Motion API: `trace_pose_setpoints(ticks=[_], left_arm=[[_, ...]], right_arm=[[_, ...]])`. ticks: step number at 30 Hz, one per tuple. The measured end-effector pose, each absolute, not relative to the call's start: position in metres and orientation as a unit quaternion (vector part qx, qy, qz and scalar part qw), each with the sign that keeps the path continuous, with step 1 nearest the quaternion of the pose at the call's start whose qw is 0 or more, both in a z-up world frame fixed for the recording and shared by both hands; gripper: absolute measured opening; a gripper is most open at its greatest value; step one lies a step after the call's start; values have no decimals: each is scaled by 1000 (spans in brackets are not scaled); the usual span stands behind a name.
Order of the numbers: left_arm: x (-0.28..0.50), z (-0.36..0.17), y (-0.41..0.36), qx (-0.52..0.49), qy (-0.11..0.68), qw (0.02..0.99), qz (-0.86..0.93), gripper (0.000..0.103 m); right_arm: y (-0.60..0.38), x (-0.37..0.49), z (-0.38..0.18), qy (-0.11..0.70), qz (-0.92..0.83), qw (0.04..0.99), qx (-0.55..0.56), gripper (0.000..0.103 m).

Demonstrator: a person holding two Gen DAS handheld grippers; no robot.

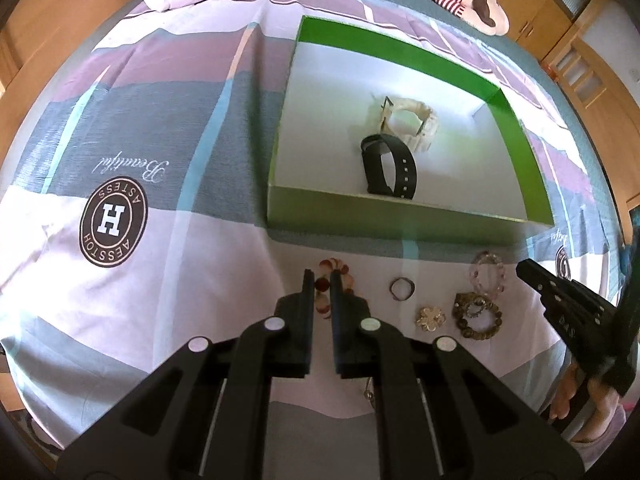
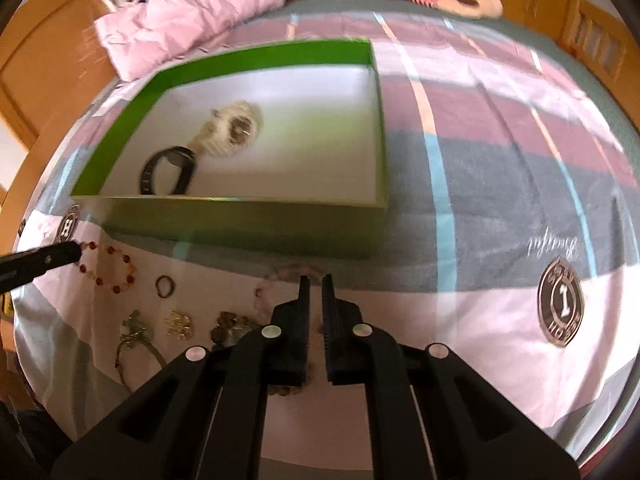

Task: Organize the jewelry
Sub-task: 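Grasp the red-bead bracelet with the left tool while the right tool grasps the pink-bead bracelet, then carry the red-bead bracelet into the box with the left tool while the right tool drops the pink one in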

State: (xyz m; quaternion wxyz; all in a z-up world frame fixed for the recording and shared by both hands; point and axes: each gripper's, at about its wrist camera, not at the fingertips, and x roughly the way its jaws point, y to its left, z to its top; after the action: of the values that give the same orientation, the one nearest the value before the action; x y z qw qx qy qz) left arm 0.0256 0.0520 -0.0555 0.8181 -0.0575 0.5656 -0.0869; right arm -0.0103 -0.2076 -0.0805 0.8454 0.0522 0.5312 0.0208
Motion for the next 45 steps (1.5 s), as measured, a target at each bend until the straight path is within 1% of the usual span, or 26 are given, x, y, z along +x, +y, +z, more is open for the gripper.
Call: trace_pose_setpoints(ticks=[3,6,8,10,11,13,19,28,37,45], left_arm=[[25,-59,46,-49,568,816,-89,7],[24,-61,42,-46,570,816,-91,8],[24,-62,38,-43,570,815,-94,8],[24,-62,36,-41,571,814,-96,7],[23,-62,35,-40,571,814,-96,7],[23,-61,35,-41,569,815,-97,8],[17,-41,37,-55,552,825,-106,7],[-5,-2,22,-40,508,847,-150,8],[-2,9,21,-44,477,868,-130,7],[13,41,33,-54,425,896,-114,7]], right_arm=[[-212,-5,-94,551,15,832,63,10],[-205,-3,-105,560,13,827,47,11],[-200,-2,-109,561,16,827,39,19],[-194,-2,-109,552,13,833,19,19],[-192,-3,-108,550,13,835,14,16],[-189,-6,-104,549,26,835,25,7],[-180,-20,-65,507,73,858,38,7],[-182,-28,-17,428,121,892,86,7],[-186,-35,2,389,126,908,92,7],[-185,-30,18,353,122,923,96,7]])
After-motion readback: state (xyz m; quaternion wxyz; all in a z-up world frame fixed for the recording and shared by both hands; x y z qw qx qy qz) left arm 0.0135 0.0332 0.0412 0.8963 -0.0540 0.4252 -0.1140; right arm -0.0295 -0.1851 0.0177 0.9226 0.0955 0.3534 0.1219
